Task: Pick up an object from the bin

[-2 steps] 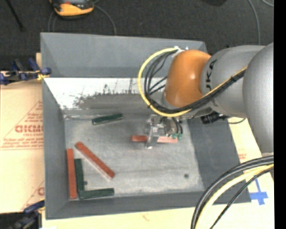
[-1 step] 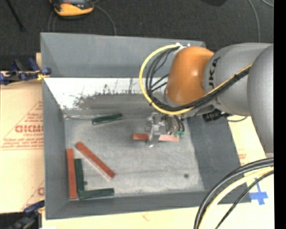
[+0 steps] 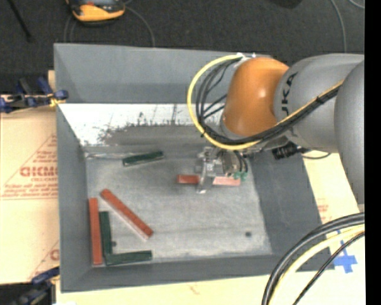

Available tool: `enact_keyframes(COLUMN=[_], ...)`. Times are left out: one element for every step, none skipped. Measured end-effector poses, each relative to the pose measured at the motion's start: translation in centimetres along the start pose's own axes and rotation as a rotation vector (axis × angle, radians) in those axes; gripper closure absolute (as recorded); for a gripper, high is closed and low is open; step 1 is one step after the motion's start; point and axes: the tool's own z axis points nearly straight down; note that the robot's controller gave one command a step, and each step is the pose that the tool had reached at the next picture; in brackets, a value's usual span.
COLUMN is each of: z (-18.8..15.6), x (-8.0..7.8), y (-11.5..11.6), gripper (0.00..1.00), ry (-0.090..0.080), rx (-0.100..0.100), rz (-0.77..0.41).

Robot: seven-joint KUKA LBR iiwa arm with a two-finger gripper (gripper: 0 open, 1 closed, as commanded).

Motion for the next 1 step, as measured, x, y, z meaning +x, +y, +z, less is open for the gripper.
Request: enact_keyframes(z=[-0.69], x=[-0.06], y=[0.01], gripper=[1.00], ry=[-0.002], rx=[0.000], rz=[-0.001])
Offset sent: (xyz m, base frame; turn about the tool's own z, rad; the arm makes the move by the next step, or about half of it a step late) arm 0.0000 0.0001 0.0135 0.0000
